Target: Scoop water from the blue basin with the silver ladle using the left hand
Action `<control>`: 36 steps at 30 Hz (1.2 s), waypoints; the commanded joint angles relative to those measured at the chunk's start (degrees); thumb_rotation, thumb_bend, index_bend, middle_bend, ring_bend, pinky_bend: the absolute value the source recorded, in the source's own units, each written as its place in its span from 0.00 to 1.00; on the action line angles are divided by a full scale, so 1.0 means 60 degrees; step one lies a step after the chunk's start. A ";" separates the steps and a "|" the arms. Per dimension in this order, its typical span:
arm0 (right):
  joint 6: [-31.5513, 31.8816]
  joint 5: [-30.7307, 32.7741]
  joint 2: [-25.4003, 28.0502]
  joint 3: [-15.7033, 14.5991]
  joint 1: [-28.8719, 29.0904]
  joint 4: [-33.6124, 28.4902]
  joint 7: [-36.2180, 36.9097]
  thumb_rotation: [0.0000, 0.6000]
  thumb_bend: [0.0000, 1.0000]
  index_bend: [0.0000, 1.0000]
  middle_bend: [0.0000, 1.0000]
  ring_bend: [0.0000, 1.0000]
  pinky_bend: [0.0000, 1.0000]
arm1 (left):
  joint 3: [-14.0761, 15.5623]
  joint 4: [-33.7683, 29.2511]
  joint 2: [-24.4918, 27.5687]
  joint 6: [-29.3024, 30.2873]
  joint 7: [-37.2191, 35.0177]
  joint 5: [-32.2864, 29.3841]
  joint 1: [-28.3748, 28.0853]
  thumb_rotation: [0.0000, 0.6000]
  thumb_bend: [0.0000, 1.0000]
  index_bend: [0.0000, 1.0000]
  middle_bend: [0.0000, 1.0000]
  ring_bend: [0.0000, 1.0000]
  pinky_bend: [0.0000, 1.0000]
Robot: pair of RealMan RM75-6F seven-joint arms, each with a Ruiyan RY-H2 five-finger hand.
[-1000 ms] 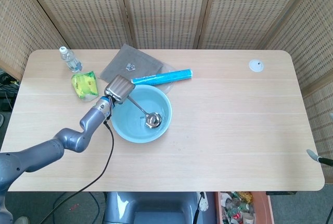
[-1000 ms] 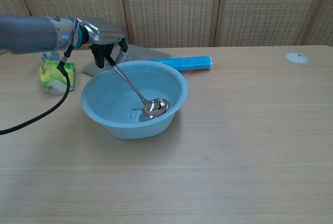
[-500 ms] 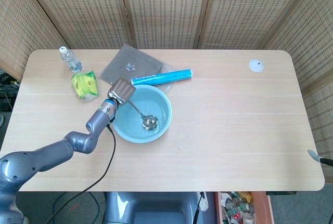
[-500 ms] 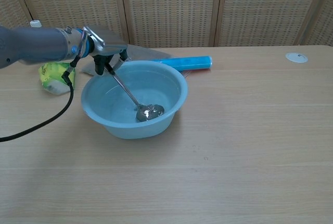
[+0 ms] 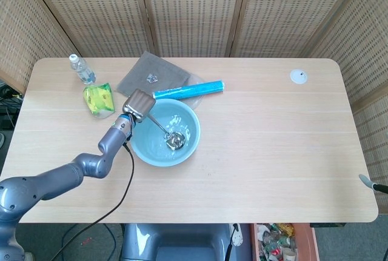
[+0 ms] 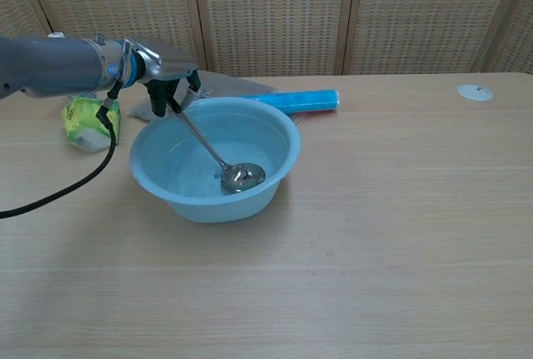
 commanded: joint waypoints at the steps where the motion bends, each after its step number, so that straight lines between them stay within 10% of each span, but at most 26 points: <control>1: -0.0029 0.0007 0.0002 -0.0005 0.0007 -0.0001 0.0004 1.00 0.00 0.00 0.00 0.00 0.00 | -0.0123 -0.0617 0.0570 -0.0184 -0.0325 -0.0441 0.0106 1.00 0.49 0.88 0.99 1.00 1.00; 36: -0.0257 0.0158 -0.0224 -0.0048 0.0205 -0.0066 -0.0683 1.00 0.00 0.00 0.00 0.00 0.00 | 0.1871 -0.5014 0.4434 0.0991 0.1761 -0.4978 -0.2767 1.00 0.51 0.89 0.99 1.00 1.00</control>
